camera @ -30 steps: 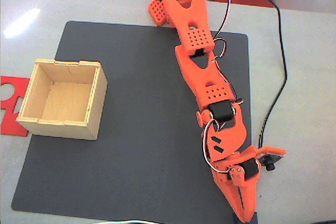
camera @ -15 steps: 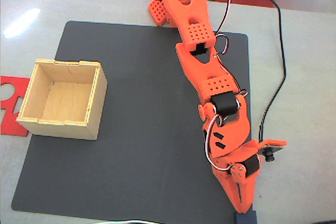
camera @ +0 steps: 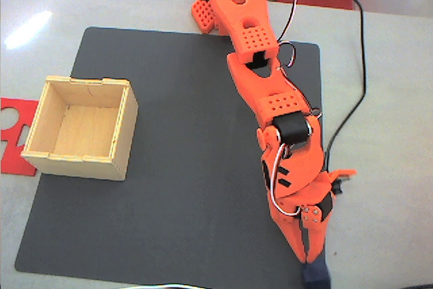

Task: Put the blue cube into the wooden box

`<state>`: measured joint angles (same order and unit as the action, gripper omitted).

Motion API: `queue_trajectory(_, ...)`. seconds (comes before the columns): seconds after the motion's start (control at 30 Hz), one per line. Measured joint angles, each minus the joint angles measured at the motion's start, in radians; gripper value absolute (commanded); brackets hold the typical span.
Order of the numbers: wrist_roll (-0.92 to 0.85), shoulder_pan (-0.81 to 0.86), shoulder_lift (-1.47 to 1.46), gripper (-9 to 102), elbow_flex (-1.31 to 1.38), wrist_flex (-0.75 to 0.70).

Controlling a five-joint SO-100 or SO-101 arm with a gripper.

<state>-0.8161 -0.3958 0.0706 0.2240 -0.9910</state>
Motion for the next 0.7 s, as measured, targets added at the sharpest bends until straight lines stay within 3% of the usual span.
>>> queue_trajectory(0.33, 0.038, 0.051, 0.15, 0, -0.003, -0.492)
queue_trajectory(0.47, 0.101, 0.037, 0.311, 12, -0.003, -0.549)
queue_trajectory(0.6, 0.133, 0.003, 0.396, 10, -0.003, -0.566)
queue_trajectory(0.7, 0.256, 0.006, 0.391, 4, -0.003, -0.477)
